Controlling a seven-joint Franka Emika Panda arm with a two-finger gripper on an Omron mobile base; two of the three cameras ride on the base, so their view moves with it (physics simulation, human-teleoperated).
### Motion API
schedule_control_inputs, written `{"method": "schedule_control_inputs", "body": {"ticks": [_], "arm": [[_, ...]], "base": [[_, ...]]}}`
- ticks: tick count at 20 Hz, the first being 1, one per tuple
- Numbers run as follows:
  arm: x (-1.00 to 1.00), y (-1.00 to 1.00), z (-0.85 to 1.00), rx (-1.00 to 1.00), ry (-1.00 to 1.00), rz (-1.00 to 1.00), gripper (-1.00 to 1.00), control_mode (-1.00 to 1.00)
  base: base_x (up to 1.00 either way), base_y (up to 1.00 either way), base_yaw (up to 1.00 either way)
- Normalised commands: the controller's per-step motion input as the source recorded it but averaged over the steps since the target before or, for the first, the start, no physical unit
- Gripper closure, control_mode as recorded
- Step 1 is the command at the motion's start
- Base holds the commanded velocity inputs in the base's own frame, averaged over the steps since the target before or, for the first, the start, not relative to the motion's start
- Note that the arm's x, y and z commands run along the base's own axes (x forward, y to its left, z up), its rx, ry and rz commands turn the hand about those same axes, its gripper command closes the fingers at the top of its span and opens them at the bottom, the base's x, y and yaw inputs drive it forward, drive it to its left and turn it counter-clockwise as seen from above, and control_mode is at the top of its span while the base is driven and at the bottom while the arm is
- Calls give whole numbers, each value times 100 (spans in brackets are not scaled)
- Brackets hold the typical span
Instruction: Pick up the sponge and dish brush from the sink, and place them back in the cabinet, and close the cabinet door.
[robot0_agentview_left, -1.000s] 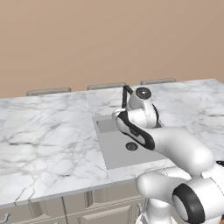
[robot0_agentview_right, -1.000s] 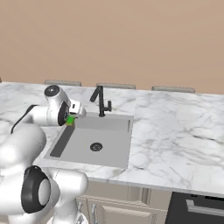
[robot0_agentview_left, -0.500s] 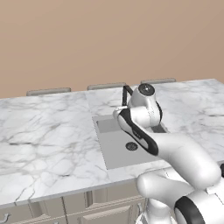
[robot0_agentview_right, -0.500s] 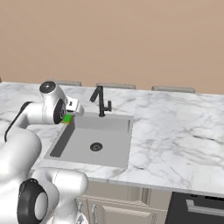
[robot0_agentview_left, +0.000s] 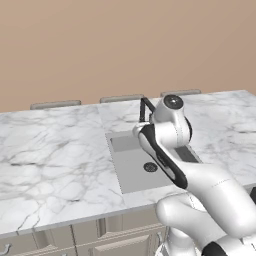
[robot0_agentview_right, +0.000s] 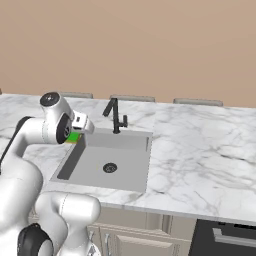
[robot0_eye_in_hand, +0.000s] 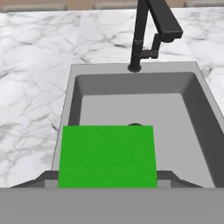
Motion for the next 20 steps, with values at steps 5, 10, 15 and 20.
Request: {"method": "schedule_control_inputs", "body": {"ticks": [5,10,15,20], "arm": [[-25,-14,19,0,0,0,100,-100],[-24,-17,19,0,0,0,100,-100],[-25,-12,14,0,0,0,100,-100],[-27,-9,18,0,0,0,100,-100]], "base": [[0,0,0],[0,0,0],[0,0,0],[0,0,0]]}}
